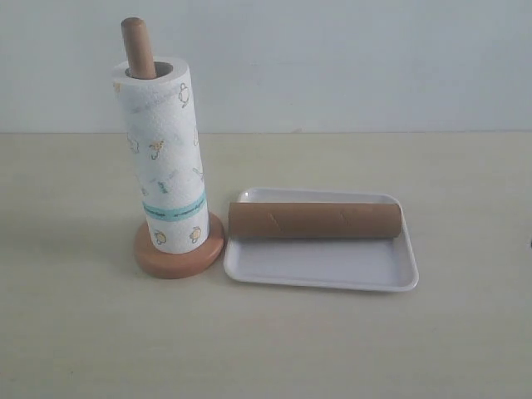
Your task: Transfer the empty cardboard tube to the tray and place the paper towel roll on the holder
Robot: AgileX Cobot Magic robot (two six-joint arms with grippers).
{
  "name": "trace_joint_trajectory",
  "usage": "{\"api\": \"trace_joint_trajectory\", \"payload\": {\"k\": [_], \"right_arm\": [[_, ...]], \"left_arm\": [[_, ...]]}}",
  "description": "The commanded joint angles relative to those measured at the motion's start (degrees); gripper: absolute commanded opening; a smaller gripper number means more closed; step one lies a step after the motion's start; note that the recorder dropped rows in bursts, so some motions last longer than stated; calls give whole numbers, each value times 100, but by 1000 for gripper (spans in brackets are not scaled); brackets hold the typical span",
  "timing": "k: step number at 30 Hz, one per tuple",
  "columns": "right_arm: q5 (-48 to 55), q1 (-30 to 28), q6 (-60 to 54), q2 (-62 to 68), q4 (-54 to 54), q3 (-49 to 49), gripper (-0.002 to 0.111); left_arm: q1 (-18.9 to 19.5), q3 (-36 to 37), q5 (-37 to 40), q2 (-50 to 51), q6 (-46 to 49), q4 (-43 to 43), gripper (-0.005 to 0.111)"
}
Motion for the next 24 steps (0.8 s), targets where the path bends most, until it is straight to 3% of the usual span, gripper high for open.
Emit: {"api": "trace_joint_trajectory", "payload": {"k": [1,13,20,24], "right_arm": [[-354,-576,80,-635,-6,443,4],[-530,-2097,1543,-1033,85,443,4],[804,-2529,1997,-1906,85,443,4],[1030,-2669,2350,-1906,85,443,4]], "left_arm": [[16,17,-36,-12,28,27,4],[16,17,-36,-12,28,27,4],[16,17,-36,-12,28,27,4],[16,17,-47,-12,28,27,4]]}}
